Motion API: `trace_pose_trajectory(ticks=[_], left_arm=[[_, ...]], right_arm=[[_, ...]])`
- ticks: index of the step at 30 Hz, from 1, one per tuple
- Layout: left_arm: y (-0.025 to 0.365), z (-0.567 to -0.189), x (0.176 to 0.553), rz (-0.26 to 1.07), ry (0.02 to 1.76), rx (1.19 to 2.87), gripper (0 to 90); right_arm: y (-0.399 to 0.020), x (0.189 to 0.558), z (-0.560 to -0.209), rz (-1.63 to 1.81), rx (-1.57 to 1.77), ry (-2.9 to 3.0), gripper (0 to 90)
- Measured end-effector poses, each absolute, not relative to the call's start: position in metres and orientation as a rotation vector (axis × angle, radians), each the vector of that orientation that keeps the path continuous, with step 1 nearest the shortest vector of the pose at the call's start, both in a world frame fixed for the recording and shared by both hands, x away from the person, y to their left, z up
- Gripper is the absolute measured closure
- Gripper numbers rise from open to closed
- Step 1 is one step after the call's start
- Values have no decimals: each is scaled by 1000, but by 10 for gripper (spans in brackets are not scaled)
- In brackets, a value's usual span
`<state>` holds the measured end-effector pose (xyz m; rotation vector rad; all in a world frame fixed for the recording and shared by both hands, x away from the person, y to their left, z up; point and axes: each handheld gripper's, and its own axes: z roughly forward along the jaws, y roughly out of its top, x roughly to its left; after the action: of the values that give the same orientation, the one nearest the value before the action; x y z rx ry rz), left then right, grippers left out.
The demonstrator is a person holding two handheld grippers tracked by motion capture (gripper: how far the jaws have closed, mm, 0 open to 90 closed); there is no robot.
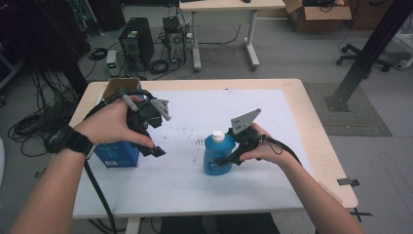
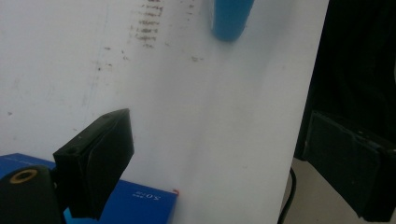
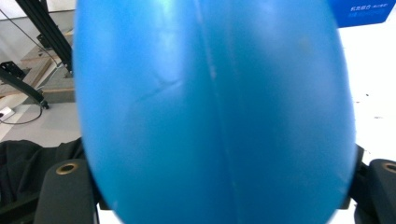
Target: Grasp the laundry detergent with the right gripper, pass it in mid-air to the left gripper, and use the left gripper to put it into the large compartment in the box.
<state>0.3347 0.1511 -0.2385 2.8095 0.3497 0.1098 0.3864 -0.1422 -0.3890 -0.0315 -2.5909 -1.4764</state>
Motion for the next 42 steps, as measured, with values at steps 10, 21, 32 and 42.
trace_pose_trajectory(ticks=[10, 21, 32, 42], left_arm=[[150, -239, 336, 110, 352, 2812, 89], [151, -238, 335, 114, 351, 2806, 89], [152, -234, 335, 122, 349, 2798, 89], [151, -218, 332, 156, 332, 2784, 89]], right_arm=[[-143, 387, -390, -1492, -36, -2594, 304], [-143, 385, -388, -1491, -2, -2599, 393], [-143, 381, -386, -1504, -16, -2621, 410], [-137, 380, -347, -1524, -9, -2652, 418]])
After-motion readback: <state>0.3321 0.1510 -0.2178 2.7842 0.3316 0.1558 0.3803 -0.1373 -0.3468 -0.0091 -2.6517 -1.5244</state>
